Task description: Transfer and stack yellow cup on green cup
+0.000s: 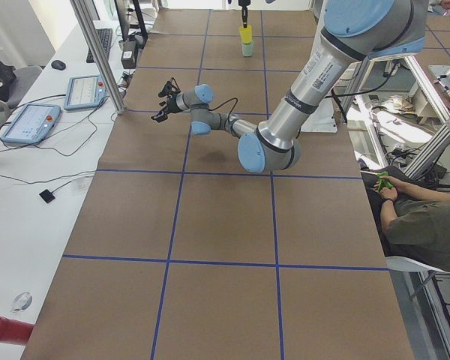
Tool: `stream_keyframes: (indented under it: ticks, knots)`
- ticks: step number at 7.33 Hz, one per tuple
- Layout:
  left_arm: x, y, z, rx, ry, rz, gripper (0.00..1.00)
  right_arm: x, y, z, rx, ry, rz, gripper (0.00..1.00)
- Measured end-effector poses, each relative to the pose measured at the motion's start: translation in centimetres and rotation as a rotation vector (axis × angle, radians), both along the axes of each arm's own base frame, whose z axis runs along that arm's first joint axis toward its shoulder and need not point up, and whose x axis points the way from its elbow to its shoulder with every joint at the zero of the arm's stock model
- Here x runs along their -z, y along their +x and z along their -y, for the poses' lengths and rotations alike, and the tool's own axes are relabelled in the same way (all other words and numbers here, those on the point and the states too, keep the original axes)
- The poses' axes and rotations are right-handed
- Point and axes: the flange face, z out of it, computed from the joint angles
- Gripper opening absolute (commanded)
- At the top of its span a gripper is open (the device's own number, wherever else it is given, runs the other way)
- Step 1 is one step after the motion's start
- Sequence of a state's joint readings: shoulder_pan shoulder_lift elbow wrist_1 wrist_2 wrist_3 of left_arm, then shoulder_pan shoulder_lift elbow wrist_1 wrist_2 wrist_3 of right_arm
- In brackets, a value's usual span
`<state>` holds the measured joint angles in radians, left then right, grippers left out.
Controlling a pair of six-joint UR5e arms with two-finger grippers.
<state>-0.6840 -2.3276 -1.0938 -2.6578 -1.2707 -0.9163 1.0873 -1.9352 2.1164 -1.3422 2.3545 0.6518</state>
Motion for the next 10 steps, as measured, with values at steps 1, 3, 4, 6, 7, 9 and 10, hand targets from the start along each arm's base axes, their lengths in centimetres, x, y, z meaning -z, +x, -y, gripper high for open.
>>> stream_keyframes:
  ticks: [1, 3, 4, 6, 7, 9, 10]
  knots:
    - [-0.1, 0.1, -0.1, -0.001, -0.001, 0.0, 0.99, -0.2, 0.1, -0.2, 0.002, -0.004, -0.003, 0.0]
    - [-0.2, 0.2, -0.2, -0.002, -0.002, 0.0, 0.99, -0.6, 0.1, -0.4, 0.007, -0.008, -0.007, 0.0]
    - [-0.3, 0.2, -0.2, -0.003, -0.002, 0.0, 0.99, -0.8, 0.1, -0.4, 0.008, -0.011, -0.009, 0.0]
    - [-0.2, 0.2, -0.3, -0.003, -0.001, -0.002, 0.99, -1.1, 0.1, -0.4, 0.01, -0.017, -0.011, 0.0]
    - [-0.2, 0.2, -0.3, -0.003, -0.001, -0.003, 0.99, -1.2, 0.0, -0.4, 0.01, -0.018, -0.012, 0.0]
    - [-0.2, 0.1, -0.3, -0.003, 0.0, -0.004, 0.99, -1.5, -0.1, -0.4, 0.012, -0.022, -0.014, 0.2]
    - [-0.1, 0.0, -0.3, -0.002, 0.001, -0.005, 0.99, -1.5, -0.1, -0.4, 0.013, -0.023, -0.014, 0.79]
